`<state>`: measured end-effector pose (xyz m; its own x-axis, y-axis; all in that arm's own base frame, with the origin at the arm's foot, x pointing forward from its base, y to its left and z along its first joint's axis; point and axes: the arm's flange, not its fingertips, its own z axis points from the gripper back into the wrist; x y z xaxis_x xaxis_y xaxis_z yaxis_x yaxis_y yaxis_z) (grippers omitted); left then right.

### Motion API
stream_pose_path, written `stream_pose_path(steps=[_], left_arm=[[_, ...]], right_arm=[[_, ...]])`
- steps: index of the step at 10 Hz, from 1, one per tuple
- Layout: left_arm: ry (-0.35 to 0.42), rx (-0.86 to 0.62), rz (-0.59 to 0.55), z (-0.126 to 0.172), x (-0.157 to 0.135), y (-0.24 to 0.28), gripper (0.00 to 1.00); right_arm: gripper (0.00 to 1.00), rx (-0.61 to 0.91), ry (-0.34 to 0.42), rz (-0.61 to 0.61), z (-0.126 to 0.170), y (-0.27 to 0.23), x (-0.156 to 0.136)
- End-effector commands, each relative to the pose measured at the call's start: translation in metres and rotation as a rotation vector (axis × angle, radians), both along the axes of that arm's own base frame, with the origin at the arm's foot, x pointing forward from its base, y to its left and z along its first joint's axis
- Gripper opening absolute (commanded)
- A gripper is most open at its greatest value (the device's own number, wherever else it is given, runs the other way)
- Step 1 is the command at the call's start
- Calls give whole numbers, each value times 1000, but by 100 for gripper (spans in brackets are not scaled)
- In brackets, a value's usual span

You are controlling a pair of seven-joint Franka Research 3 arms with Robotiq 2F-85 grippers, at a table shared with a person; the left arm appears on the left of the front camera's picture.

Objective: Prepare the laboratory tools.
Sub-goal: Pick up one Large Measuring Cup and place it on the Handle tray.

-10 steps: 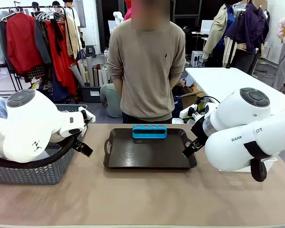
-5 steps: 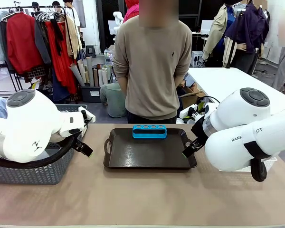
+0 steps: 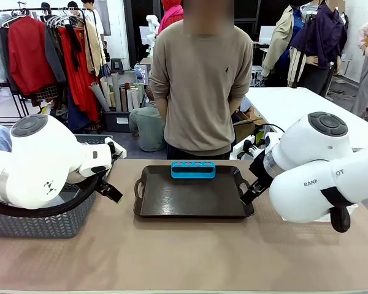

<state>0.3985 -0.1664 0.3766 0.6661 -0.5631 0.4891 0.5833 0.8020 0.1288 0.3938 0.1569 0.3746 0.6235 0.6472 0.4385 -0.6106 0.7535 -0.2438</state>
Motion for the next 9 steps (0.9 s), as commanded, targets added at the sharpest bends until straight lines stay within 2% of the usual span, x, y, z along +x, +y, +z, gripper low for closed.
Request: stream_pose_path(steps=[1, 4, 5, 6, 7, 9], left_arm=[[48, -31, -78, 32, 2, 0, 100], [83, -99, -131, 72, 12, 5, 100], [78, -127, -128, 82, 16, 5, 100], [74, -130, -133, 77, 17, 5, 100], [66, -98, -117, 80, 7, -9, 100], [66, -98, -117, 80, 7, -9, 100]], right_arm=[[100, -104, -10, -35, 9, 10, -22], [100, -214, 17, -58, 23, 19, -41], [100, -188, 37, -71, 27, 22, -47], [100, -200, 107, -107, 24, 29, -46], [100, -194, 27, -36, 27, 18, -35], [100, -194, 27, -36, 27, 18, -35]])
